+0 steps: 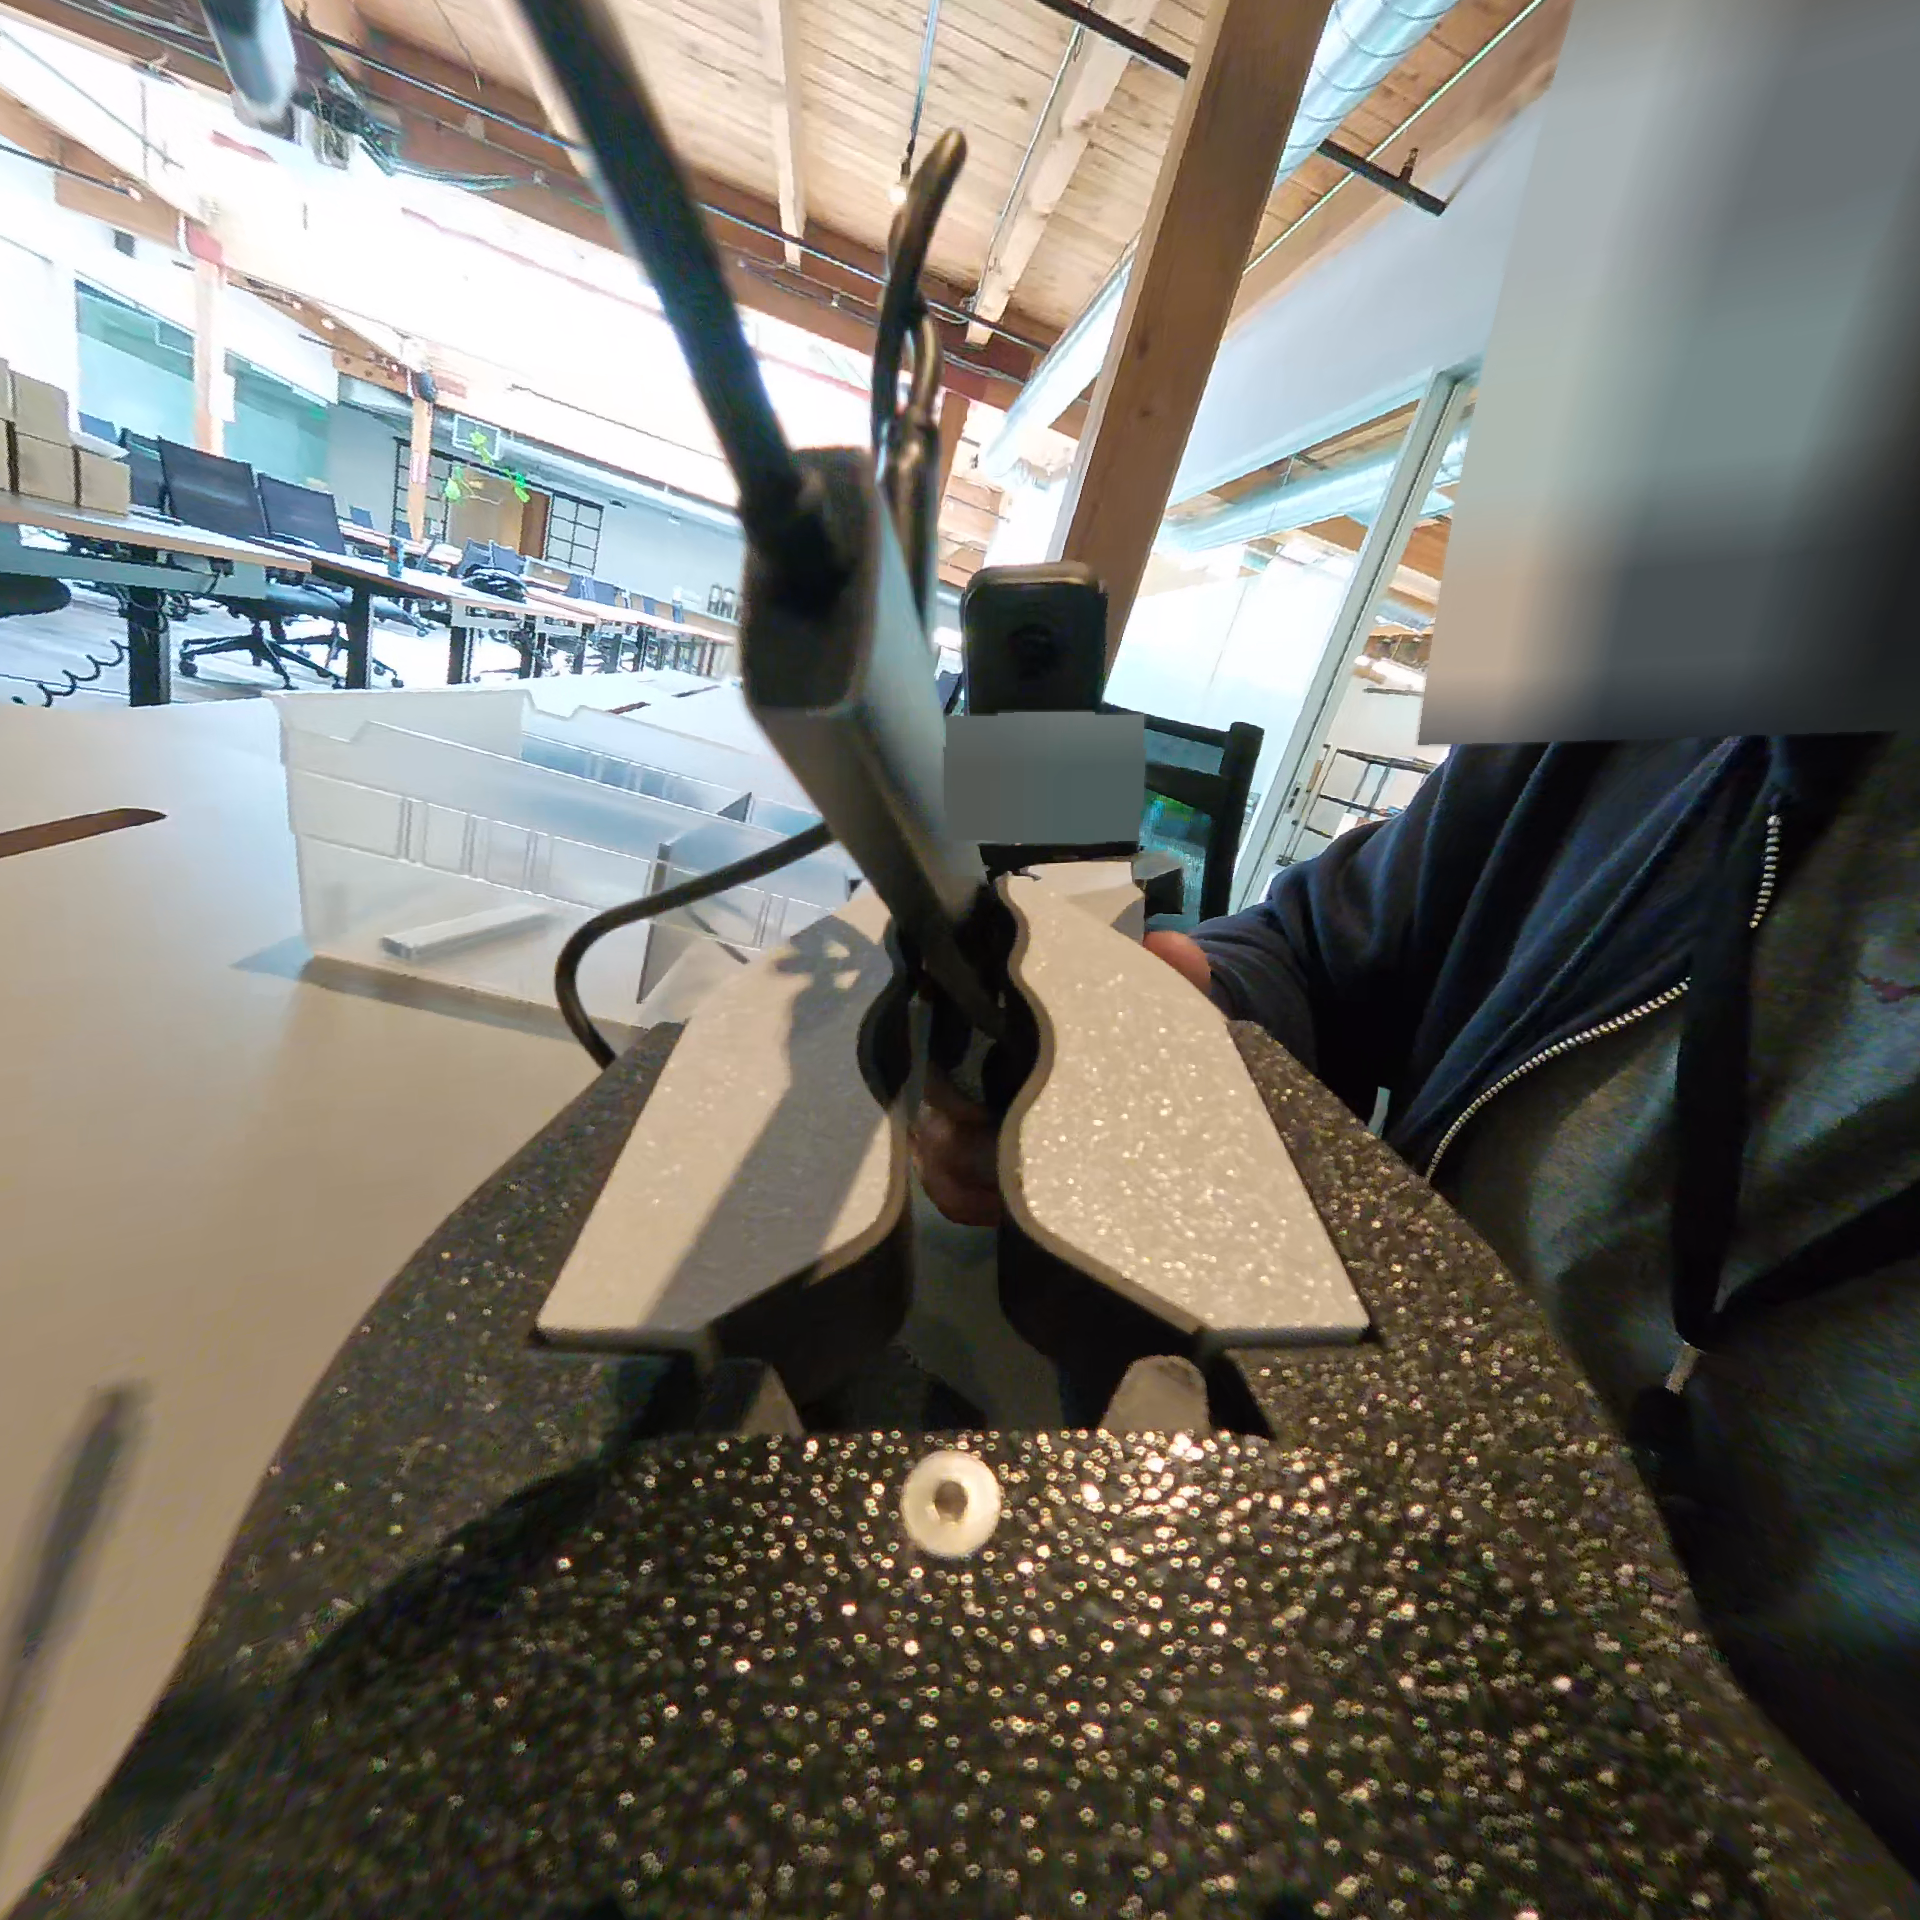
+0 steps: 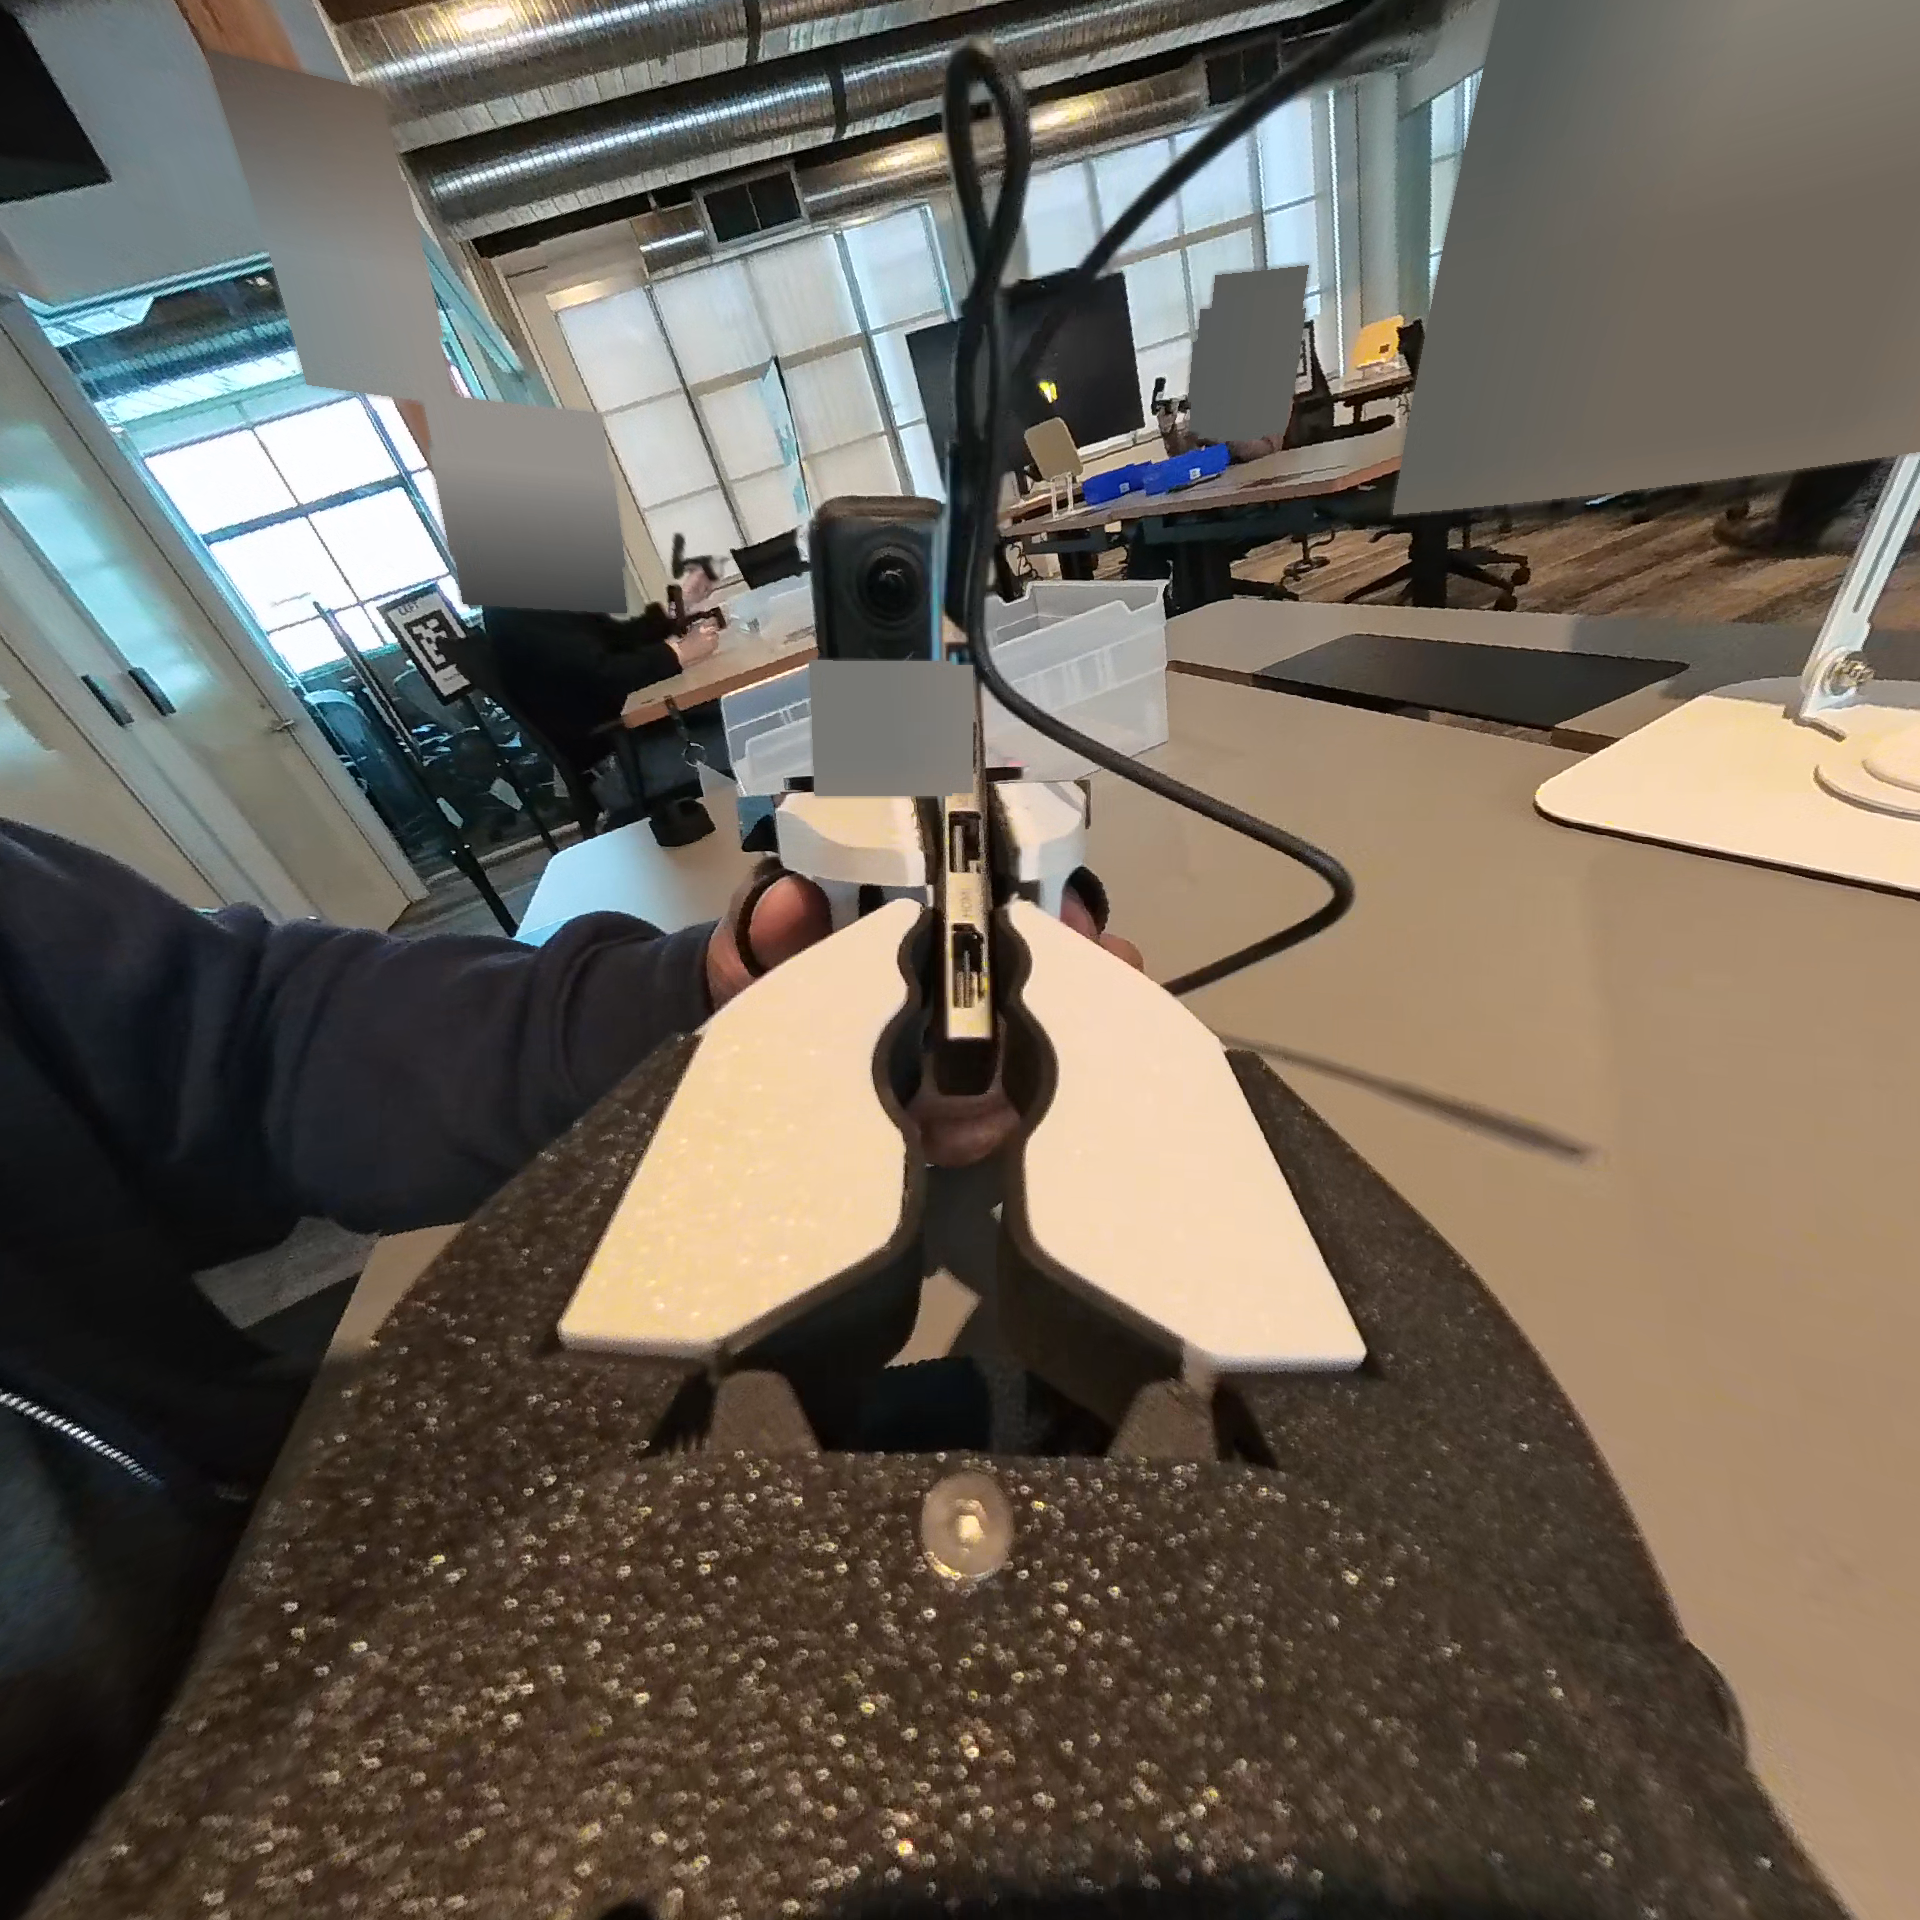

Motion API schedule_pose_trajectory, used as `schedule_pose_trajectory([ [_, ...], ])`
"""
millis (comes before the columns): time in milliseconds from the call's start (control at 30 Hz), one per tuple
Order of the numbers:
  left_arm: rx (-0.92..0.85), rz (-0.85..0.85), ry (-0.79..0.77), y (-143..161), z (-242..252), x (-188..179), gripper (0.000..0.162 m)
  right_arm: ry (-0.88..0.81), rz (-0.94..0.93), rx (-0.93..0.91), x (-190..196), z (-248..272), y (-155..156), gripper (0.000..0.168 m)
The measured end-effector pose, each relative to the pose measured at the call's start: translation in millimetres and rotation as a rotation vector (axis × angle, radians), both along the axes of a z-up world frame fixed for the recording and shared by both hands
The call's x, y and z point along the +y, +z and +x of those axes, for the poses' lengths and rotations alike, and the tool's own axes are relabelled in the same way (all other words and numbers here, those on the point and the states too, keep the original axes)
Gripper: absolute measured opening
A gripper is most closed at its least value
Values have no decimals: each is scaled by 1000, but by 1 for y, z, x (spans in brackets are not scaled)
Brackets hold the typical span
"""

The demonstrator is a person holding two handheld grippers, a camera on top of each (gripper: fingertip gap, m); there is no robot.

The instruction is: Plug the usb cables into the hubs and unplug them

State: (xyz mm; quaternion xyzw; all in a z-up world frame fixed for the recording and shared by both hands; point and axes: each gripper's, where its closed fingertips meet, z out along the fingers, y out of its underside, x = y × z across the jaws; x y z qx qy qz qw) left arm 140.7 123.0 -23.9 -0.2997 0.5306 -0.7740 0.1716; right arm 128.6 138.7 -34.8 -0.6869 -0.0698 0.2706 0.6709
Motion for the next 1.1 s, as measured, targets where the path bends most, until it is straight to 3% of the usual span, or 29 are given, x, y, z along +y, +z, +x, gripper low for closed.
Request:
schedule_pose_trajectory([
  [200, 38, 37, 52, -3, 5, 3, 10, -32, -14, 2, 3, 7, -4, 15],
  [400, 159, 79, 123, -9, 10, 24, 10, -154, 18, -160, 4, 17, 0, 27],
  [600, 456, 334, 96, -48, 4, 26, 9, -212, 108, -370, -2, 13, 17, 27],
  [800, 580, 497, 8, -73, -6, 7, 9, -214, 164, -437, -8, 13, 33, 21],
  [1100, 625, 815, 0, -97, -20, 11, 10, -111, -52, -551, -3, 7, -1, 10],
])
